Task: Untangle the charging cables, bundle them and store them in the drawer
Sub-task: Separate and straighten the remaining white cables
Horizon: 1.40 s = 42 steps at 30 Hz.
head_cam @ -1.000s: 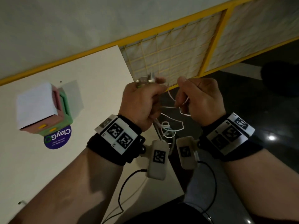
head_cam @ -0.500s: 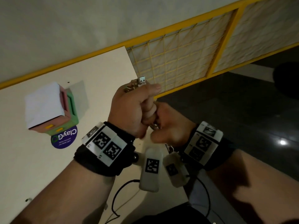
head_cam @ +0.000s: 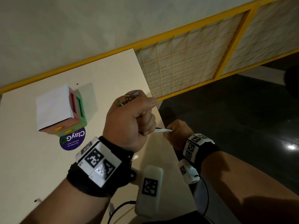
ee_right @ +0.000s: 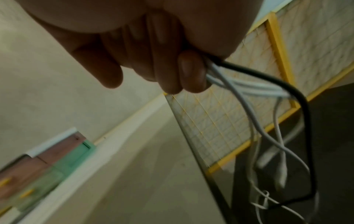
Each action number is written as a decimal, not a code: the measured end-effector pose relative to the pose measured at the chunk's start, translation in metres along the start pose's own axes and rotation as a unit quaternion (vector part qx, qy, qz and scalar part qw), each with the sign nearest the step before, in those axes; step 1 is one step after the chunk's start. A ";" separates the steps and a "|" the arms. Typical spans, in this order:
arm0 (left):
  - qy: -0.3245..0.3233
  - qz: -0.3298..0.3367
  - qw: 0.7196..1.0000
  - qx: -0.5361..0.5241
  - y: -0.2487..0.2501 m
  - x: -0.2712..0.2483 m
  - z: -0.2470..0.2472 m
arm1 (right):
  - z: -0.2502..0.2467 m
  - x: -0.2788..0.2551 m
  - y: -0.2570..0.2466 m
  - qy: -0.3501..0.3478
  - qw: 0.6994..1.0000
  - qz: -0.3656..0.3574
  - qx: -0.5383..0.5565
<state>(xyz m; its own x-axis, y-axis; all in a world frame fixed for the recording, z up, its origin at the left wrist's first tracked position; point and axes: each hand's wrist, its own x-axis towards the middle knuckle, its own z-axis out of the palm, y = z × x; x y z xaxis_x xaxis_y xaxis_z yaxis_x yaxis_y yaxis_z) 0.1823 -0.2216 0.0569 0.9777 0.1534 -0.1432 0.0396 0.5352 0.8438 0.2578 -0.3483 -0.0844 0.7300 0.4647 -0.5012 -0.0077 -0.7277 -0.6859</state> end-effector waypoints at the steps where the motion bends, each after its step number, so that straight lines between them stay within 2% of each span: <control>1: 0.001 0.000 1.000 -0.011 0.000 0.000 -0.001 | 0.002 0.001 0.002 -0.001 1.000 0.014 0.003; 11: -0.004 0.018 0.999 -0.039 -0.009 0.002 0.003 | 0.010 0.005 0.009 0.030 0.995 0.094 0.019; 14: -0.001 0.015 0.999 -0.037 -0.012 -0.001 0.003 | 0.010 0.004 0.009 0.016 0.993 0.115 0.015; 17: 0.029 0.008 0.999 -0.033 -0.009 -0.001 0.004 | 0.011 0.004 0.007 -0.014 0.990 0.115 -0.076; 18: 0.049 0.002 0.998 -0.036 -0.009 0.000 0.003 | 0.010 0.003 0.005 -0.008 0.987 0.081 -0.137; 19: 0.071 -0.009 0.997 -0.041 -0.009 0.001 0.003 | 0.006 -0.001 0.000 0.011 0.984 0.020 -0.179; 20: 0.092 -0.021 0.995 -0.046 -0.009 0.002 0.003 | 0.002 -0.007 -0.008 0.028 0.982 -0.070 -0.172; 22: 0.112 -0.033 0.992 -0.048 -0.009 0.002 0.006 | -0.009 -0.027 -0.035 0.019 0.969 -0.244 -0.046; 23: 0.112 -0.030 0.992 -0.046 -0.007 0.002 0.008 | -0.011 -0.036 -0.049 0.009 0.953 -0.302 0.008; 24: 0.106 -0.024 0.993 -0.046 -0.004 0.003 0.009 | -0.010 -0.043 -0.062 0.010 0.943 -0.331 0.029; 25: 0.093 -0.017 0.994 -0.046 0.001 0.003 0.009 | -0.005 -0.042 -0.066 0.009 0.943 -0.329 0.046; 28: 0.036 0.002 0.999 -0.031 0.018 0.003 0.009 | 0.008 -0.028 -0.054 -0.002 0.971 -0.217 0.102; 32: -0.001 0.039 0.999 -0.001 0.015 -0.008 0.010 | 0.012 -0.005 -0.028 0.033 0.994 -0.089 0.054; 35: -0.015 0.041 0.999 0.001 0.011 -0.015 0.006 | 0.015 0.000 -0.013 0.034 0.999 -0.009 0.025; 39: -0.009 0.038 0.999 0.008 0.011 -0.025 0.004 | 0.022 0.004 0.001 0.005 0.997 0.065 0.040; 42: 0.045 0.044 0.998 0.002 0.018 -0.032 0.002 | 0.022 0.004 0.006 -0.010 0.997 0.075 0.029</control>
<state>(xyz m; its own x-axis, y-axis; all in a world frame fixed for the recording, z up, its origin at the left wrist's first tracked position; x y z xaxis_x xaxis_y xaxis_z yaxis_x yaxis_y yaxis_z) 0.1526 -0.2186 0.0773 0.9549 0.2743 -0.1140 -0.0449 0.5128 0.8574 0.2454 -0.3399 -0.1023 0.7038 0.3631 -0.6106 -0.1559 -0.7596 -0.6315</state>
